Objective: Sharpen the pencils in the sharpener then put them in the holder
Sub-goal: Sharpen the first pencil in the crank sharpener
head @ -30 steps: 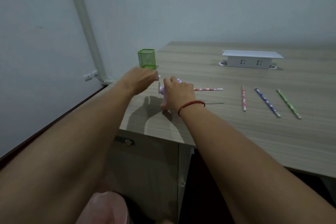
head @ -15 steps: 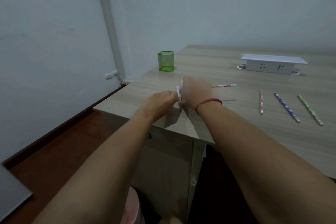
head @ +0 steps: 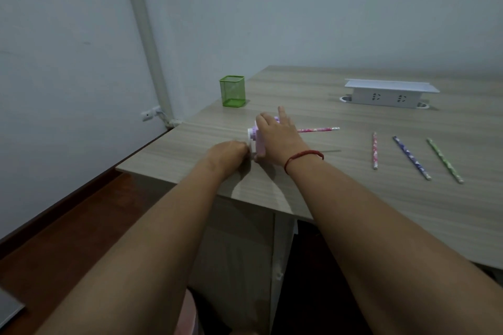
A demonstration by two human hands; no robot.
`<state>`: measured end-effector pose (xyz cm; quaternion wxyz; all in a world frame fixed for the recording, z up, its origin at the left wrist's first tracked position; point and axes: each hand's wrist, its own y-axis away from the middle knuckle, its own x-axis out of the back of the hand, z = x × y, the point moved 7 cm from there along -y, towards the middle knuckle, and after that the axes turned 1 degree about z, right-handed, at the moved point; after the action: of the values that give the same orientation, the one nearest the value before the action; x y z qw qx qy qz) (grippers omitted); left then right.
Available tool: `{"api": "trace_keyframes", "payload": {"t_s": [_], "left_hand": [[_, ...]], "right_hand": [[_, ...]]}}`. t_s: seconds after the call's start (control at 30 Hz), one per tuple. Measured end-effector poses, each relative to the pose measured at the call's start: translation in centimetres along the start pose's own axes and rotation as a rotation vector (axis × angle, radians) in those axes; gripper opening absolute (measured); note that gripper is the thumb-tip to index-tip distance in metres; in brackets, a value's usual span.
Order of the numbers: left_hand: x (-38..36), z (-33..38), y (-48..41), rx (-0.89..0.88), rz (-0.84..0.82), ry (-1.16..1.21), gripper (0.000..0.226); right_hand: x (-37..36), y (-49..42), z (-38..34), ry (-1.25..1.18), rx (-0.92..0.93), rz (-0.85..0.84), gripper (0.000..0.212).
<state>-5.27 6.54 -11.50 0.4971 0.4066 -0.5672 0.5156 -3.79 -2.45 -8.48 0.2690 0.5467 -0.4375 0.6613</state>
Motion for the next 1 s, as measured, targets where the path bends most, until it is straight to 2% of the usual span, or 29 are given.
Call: {"api": "trace_keyframes", "payload": {"t_s": [0.13, 0.27, 0.4, 0.53, 0.83, 0.93, 1.0], "left_hand": [[-0.7, -0.6, -1.7, 0.005, -0.055, -0.057, 0.019], [-0.5, -0.9, -3.2, -0.095, -0.080, -0.213, 0.023], [1.6, -1.3, -4.3, -0.181, -0.005, -0.348, 0.023], [2.4, -1.1, -4.7, -0.238, 0.024, -0.465, 0.019], [1.9, -2.4, -4.8, -0.180, 0.039, -0.204, 0.019], [1.4, -3.0, -5.2, -0.082, 0.020, -0.078, 0.015], [1.1, -3.3, -5.3, 0.032, 0.045, 0.121, 0.015]], "right_hand": [[-0.4, -0.4, 0.0, 0.009, 0.005, -0.015, 0.068], [-0.2, -0.4, 0.3, -0.009, -0.010, 0.028, 0.066], [0.0, -0.3, 0.4, -0.013, 0.029, 0.051, 0.075], [0.4, -0.3, 0.7, 0.003, 0.008, 0.042, 0.074], [0.7, -0.5, 0.1, 0.082, 0.023, 0.062, 0.075], [0.6, -0.7, 0.0, 0.090, 0.016, 0.049, 0.072], [0.6, -0.9, 0.0, 0.093, 0.001, 0.043, 0.070]]}}
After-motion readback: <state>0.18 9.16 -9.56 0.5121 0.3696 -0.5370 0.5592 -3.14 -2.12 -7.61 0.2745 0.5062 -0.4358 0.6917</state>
